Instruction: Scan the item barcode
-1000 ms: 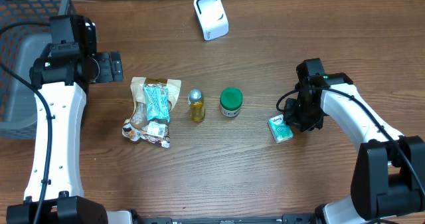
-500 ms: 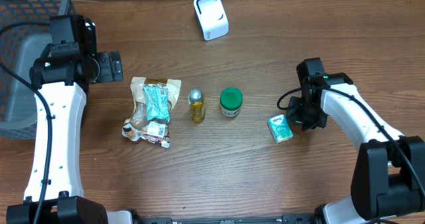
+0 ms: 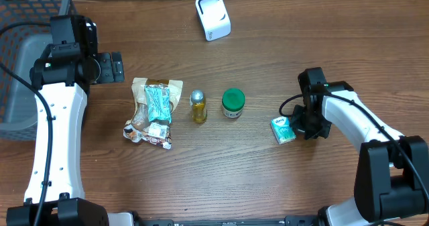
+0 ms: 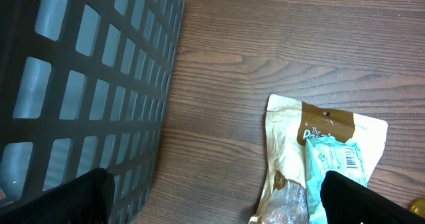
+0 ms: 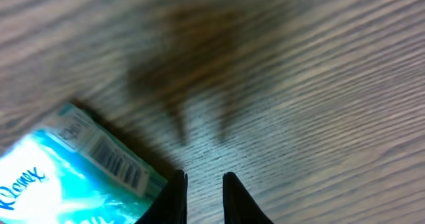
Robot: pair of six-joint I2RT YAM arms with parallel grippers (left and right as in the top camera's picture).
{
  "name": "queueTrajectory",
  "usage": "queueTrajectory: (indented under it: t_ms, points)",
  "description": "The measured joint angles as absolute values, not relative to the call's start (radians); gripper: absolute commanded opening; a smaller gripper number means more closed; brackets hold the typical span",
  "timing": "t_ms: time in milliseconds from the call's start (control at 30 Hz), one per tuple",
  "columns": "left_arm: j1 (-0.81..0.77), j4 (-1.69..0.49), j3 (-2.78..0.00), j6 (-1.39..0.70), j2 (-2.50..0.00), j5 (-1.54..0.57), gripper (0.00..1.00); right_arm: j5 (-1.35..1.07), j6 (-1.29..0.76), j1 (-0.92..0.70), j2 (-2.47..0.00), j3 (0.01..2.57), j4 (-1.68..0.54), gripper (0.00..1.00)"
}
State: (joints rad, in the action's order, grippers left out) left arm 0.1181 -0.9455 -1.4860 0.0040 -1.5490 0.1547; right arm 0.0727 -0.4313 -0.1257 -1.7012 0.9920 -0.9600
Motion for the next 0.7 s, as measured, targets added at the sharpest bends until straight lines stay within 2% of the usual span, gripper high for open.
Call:
queueTrajectory:
  t_ms: [700]
  points:
    - [0.118, -0.945, -1.486, 0.004, -1.549, 0.155, 1.0, -0.244, -0.441, -0.126, -1.701, 0.941, -0.939, 0.16]
